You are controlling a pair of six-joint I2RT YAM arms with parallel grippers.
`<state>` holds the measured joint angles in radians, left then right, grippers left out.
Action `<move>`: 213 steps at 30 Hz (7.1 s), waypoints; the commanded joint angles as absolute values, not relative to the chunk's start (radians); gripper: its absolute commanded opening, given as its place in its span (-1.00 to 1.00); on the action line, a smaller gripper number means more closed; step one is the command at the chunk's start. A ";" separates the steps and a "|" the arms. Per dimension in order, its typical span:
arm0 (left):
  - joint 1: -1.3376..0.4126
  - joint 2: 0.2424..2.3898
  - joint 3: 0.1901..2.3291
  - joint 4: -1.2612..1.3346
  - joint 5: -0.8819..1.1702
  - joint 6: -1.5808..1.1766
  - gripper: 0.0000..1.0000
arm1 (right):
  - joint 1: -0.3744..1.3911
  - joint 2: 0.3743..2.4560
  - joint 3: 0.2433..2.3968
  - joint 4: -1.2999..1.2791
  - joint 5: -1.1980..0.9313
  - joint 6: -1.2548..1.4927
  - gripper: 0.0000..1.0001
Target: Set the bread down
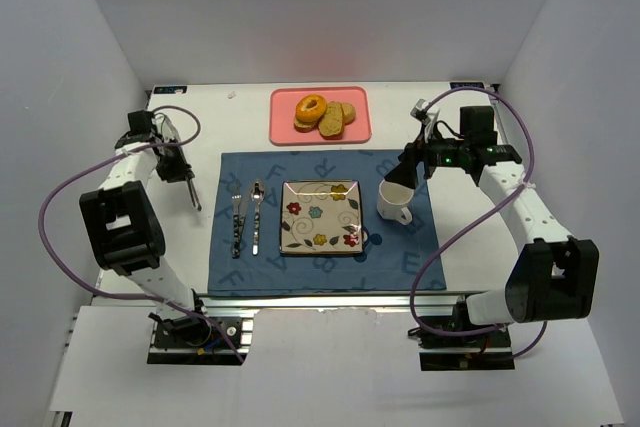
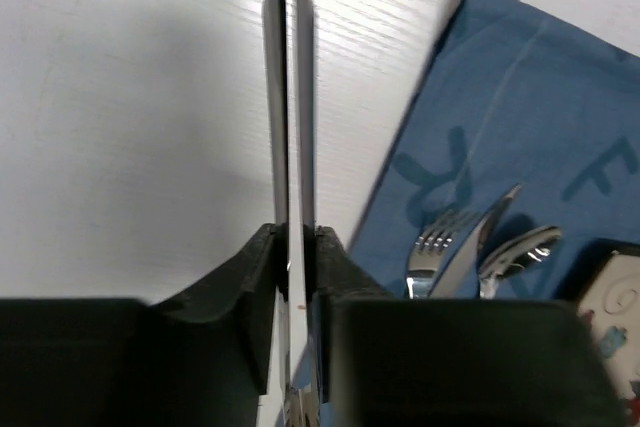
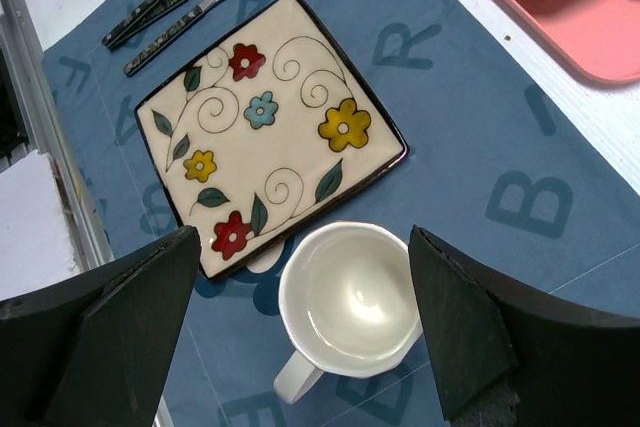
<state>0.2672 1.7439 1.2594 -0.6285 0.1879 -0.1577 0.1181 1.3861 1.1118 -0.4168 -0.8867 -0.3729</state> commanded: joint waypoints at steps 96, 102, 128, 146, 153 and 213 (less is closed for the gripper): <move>-0.192 2.089 1.973 -0.722 0.327 -0.341 0.06 | 0.115 1.229 1.025 -0.396 -0.908 -0.362 0.79; -0.192 2.111 1.962 -0.715 0.354 -0.339 0.08 | 0.114 1.227 1.020 -0.394 -0.908 -0.362 0.79; -0.192 2.019 1.858 -0.615 0.431 -0.362 -0.73 | 0.114 1.216 1.017 -0.399 -0.908 -0.365 0.79; -0.199 1.534 1.404 -0.693 0.541 -0.341 -0.95 | 0.114 1.206 1.015 -0.405 -0.911 -0.368 0.79; -0.297 1.335 1.221 -0.890 0.525 -0.270 -0.94 | 0.115 1.227 1.028 -0.423 -0.908 -0.380 0.79; -0.259 2.172 2.001 -0.626 0.508 -0.190 0.17 | 0.107 1.230 1.012 -0.413 -0.900 -0.393 0.79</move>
<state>-0.2443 2.2402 2.0338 -0.7010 0.4191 -0.2111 0.1135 1.2518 1.0168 -0.4351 -0.8928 -0.3775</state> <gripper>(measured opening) 0.589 0.895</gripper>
